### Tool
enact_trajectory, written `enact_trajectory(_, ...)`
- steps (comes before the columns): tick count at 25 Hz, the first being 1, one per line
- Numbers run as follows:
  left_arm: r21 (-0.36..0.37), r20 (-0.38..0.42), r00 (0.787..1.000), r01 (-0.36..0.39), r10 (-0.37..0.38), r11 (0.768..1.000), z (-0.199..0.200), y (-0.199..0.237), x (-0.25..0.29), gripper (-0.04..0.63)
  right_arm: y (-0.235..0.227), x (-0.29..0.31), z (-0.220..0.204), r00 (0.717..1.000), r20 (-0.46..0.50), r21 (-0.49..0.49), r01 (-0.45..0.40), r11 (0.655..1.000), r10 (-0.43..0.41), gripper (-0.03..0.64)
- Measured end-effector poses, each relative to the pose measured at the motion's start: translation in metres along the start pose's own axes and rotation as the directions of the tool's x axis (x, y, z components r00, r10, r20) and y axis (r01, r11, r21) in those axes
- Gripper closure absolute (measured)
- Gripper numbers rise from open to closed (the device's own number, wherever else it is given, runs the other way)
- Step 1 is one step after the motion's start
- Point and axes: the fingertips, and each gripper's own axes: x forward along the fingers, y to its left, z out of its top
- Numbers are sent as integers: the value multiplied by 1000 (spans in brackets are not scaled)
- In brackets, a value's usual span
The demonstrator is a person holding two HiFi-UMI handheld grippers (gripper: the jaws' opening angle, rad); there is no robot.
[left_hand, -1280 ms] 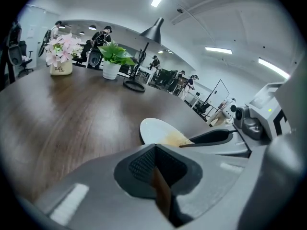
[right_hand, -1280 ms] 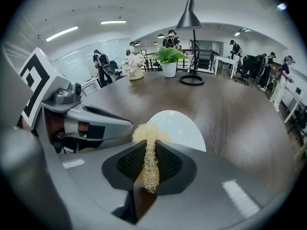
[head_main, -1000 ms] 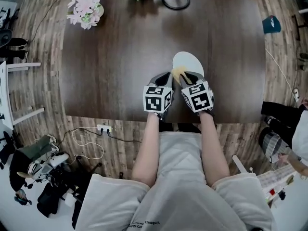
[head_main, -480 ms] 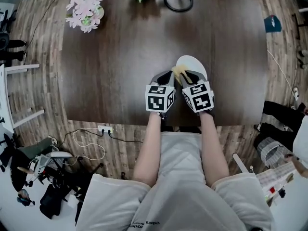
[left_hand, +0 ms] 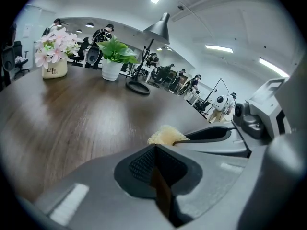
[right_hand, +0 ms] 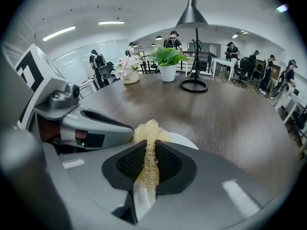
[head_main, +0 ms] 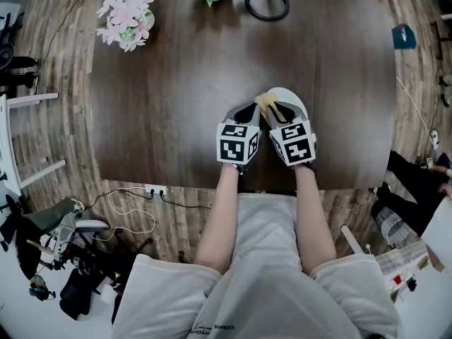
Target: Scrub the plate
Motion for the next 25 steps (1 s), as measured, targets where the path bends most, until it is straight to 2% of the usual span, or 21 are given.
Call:
enact_trajectory(10,12,-19,1000,24,-23,1000,14,-2,18,594,-18,4,7,1000,11,8,25,1000,-25,545)
enact_trajectory(25,32,-48,997,65,-64,997,12,-41,44,594,-54,-15,-10,998,2,30,69,997,-69,545)
